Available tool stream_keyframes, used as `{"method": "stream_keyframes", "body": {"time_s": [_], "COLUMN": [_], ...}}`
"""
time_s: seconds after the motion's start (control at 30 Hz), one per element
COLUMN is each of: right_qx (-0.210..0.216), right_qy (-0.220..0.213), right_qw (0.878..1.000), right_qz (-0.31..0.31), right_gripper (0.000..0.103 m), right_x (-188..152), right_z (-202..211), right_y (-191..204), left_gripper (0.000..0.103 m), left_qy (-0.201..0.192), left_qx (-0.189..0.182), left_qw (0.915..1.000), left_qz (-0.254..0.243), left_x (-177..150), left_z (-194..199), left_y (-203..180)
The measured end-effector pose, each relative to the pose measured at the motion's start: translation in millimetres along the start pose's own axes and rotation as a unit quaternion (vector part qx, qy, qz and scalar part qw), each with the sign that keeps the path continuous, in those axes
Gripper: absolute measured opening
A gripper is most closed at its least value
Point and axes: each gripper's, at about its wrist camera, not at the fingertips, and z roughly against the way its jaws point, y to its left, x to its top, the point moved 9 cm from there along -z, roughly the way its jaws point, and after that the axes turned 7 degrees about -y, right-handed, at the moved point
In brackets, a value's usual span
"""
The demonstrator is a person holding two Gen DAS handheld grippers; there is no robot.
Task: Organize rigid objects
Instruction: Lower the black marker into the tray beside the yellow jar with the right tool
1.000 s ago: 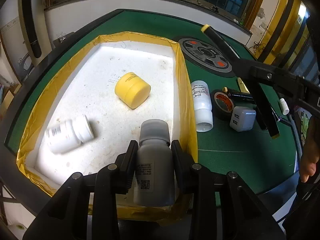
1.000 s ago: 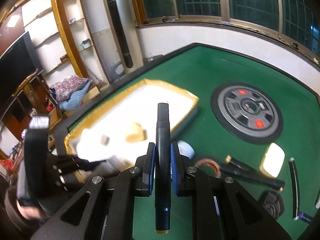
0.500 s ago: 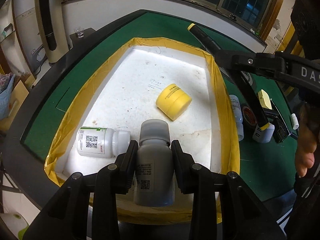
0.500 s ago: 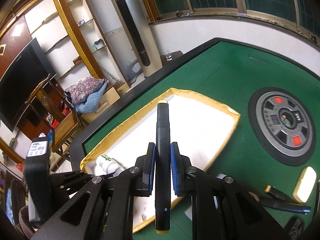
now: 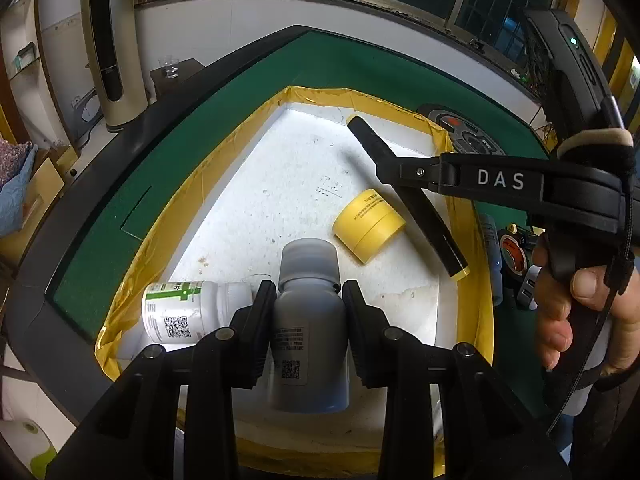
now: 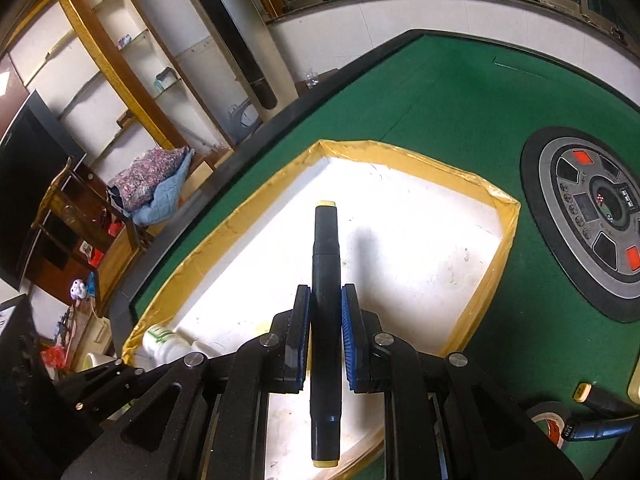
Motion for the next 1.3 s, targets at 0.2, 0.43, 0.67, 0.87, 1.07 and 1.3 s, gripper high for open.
{"method": "stream_keyframes", "body": {"time_s": [0.2, 0.43, 0.67, 0.87, 1.07, 1.3], "right_qx": [-0.008, -0.014, -0.022, -0.036, -0.044, -0.05], "right_qy": [0.002, 0.002, 0.011, 0.024, 0.029, 0.031], "right_qw": [1.0, 1.0, 0.999, 0.997, 0.995, 0.994], "right_qz": [0.005, 0.018, 0.043, 0.07, 0.085, 0.09], "right_gripper": [0.013, 0.013, 0.013, 0.013, 0.013, 0.013], "right_x": [0.5, 2.9, 2.2, -0.8, -2.3, -2.7], "right_z": [-1.7, -4.9, -12.0, -19.1, -20.6, -20.4], "right_y": [-8.3, -10.4, -7.4, -5.7, -5.3, -6.4], "left_gripper": [0.032, 0.032, 0.032, 0.032, 0.032, 0.032], "left_qy": [0.006, 0.011, 0.017, 0.018, 0.017, 0.016], "left_qx": [0.0, -0.001, 0.003, 0.006, 0.008, 0.008], "left_qw": [1.0, 0.9999, 0.9997, 0.9996, 0.9996, 0.9997], "left_qz": [-0.003, -0.012, -0.019, -0.019, -0.02, -0.019], "left_x": [-4.9, -5.3, -7.7, -8.0, -8.7, -9.2], "left_z": [-2.9, -8.0, -12.0, -14.1, -14.8, -13.8], "left_y": [-1.9, -8.8, -10.7, -10.7, -11.6, -11.7]}}
